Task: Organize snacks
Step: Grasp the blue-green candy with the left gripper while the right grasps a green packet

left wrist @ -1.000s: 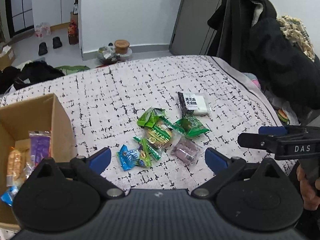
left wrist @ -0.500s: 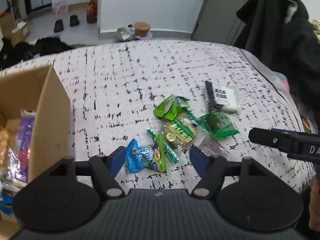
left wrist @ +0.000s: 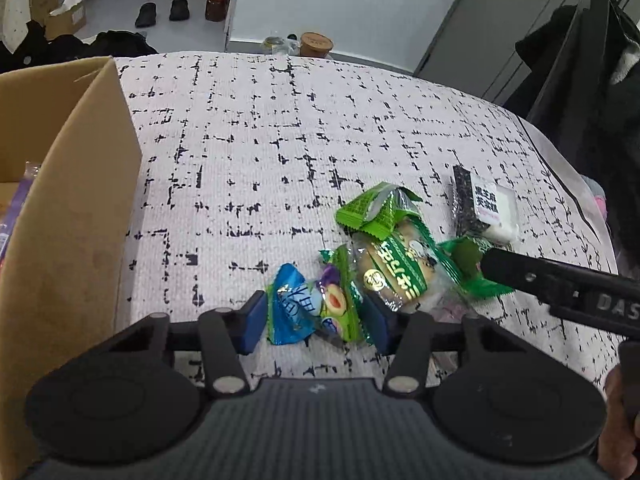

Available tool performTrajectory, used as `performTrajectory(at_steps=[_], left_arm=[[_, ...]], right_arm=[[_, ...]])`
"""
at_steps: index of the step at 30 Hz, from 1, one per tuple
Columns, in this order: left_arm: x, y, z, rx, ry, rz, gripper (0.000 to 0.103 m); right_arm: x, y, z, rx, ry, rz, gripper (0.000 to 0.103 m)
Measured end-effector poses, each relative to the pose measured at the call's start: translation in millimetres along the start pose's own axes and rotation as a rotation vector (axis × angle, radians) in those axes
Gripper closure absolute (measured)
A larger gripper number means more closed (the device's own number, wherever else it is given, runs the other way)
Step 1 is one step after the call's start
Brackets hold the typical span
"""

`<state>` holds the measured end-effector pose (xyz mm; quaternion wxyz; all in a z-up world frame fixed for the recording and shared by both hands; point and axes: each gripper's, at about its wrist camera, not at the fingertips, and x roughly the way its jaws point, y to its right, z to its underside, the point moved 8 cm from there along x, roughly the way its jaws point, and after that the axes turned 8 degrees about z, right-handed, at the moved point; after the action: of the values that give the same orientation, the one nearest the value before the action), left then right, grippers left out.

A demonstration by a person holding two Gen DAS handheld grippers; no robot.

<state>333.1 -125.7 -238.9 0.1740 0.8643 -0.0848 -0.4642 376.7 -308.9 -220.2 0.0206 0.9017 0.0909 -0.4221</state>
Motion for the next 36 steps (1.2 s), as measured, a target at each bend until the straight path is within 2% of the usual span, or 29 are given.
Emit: performTrajectory(at_steps=[2,4,6,8,10,16,24,36], left_arm=[[0,0,-1,-0.005,0.012,0.013,0.065],[-2,0,-2,-0.010,0.019,0.017,0.068],[-5,1,-2,-0.004,0.024,0.023,0.068],[-8,4,-1,0.004,0.026,0.033,0.070],[-11,7,0,0.010,0.027,0.045,0.075],[-24,17,3,0.046,0.037,0.064,0.076],[-46,25,6,0.089,0.052,0.067,0.077],[-89,44,-11,0.186,0.123,0.107,0.077]], right_arm=[[8,-4,-1,-0.013,0.001,0.011,0.024],[14,-8,-1,-0.030,-0.004,0.020,0.032],[20,-8,1,-0.045,-0.032,0.049,0.052],[24,-3,4,-0.025,-0.068,0.059,0.065],[22,1,5,-0.002,-0.072,0.066,0.070],[3,10,10,0.033,-0.052,0.079,0.072],[-29,13,11,0.101,-0.009,0.042,0.072],[-68,-10,-3,0.088,0.070,-0.005,0.073]])
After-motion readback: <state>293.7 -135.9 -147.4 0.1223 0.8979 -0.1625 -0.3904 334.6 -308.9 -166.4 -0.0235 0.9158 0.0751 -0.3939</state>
